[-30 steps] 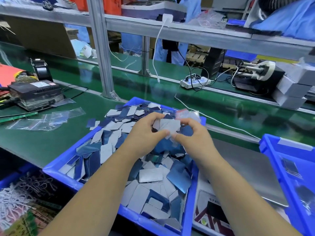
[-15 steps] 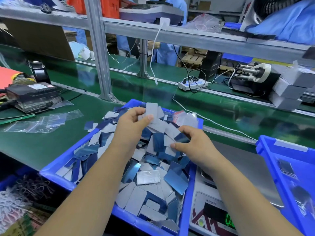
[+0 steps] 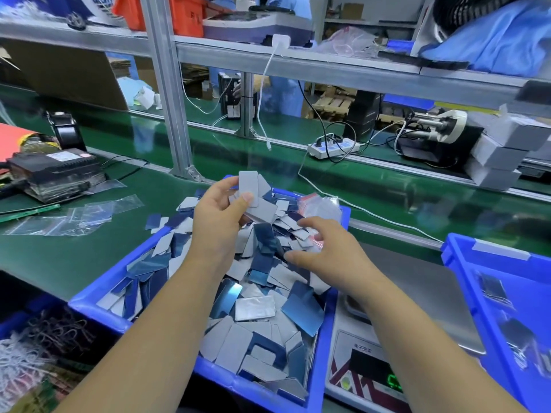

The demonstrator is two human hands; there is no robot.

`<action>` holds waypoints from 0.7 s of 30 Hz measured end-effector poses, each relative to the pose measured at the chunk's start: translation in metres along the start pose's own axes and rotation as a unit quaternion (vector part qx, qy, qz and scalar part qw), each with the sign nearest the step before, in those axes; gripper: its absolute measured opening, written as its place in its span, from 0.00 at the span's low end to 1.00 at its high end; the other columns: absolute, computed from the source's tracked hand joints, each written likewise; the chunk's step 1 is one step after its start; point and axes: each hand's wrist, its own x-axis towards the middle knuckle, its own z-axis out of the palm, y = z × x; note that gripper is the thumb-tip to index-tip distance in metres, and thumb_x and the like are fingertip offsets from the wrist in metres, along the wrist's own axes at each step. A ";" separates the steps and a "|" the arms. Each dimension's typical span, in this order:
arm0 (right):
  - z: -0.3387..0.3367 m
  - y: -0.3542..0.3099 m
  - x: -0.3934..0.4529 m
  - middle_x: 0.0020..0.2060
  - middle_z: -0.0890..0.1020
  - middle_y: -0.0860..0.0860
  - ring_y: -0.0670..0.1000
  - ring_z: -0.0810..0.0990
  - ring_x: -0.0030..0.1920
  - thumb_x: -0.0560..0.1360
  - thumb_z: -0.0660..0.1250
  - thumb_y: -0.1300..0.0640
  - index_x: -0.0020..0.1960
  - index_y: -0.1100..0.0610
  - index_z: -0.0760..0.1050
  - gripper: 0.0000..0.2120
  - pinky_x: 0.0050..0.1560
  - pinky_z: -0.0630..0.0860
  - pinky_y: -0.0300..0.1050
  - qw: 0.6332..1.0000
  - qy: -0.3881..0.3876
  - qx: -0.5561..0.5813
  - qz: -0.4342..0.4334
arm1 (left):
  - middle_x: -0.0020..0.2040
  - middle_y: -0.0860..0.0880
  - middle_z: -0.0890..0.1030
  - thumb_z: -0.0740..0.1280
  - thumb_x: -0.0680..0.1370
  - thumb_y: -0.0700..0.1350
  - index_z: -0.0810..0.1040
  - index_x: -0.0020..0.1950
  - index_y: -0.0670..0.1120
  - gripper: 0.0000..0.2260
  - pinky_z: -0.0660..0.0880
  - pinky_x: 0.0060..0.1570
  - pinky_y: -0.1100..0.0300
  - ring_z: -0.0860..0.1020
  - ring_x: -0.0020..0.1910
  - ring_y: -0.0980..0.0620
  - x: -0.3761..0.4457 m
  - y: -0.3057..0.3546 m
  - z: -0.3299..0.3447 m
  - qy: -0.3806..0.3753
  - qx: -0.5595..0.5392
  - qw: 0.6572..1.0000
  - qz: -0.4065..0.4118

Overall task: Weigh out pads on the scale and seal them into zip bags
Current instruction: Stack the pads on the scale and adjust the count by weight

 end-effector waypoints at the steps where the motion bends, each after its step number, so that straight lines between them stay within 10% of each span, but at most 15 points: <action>1: 0.000 -0.001 0.000 0.60 0.74 0.39 0.42 0.74 0.59 0.67 0.77 0.40 0.66 0.40 0.71 0.31 0.54 0.69 0.40 1.000 0.015 0.026 -0.001 | 0.48 0.48 0.86 0.70 0.76 0.39 0.79 0.57 0.50 0.12 0.75 0.47 0.44 0.81 0.45 0.46 -0.001 0.000 0.003 -0.009 -0.002 1.000 -0.003; 5: 0.000 -0.011 -0.006 0.50 0.79 0.34 0.36 0.79 0.50 0.67 0.78 0.43 0.62 0.37 0.72 0.26 0.53 0.76 0.38 0.989 0.028 0.141 -0.010 | 0.45 0.49 0.86 0.68 0.79 0.34 0.79 0.56 0.49 0.12 0.78 0.42 0.53 0.81 0.42 0.49 -0.009 0.005 0.027 -0.077 0.011 0.997 -0.006; 10: -0.029 -0.008 -0.017 0.40 0.85 0.50 0.53 0.84 0.41 0.71 0.76 0.58 0.52 0.50 0.82 0.11 0.46 0.82 0.54 0.982 0.084 0.165 -0.041 | 0.44 0.49 0.86 0.68 0.79 0.34 0.78 0.55 0.48 0.11 0.78 0.40 0.54 0.82 0.42 0.48 -0.022 0.019 0.074 -0.129 -0.029 0.991 -0.021; 21: -0.108 0.061 -0.045 0.39 0.86 0.45 0.41 0.80 0.37 0.68 0.79 0.60 0.43 0.45 0.82 0.11 0.40 0.78 0.38 0.988 0.068 0.135 0.001 | 0.35 0.54 0.85 0.66 0.80 0.33 0.75 0.54 0.43 0.07 0.82 0.37 0.58 0.84 0.34 0.54 -0.056 -0.008 0.150 -0.182 -0.002 0.970 -0.163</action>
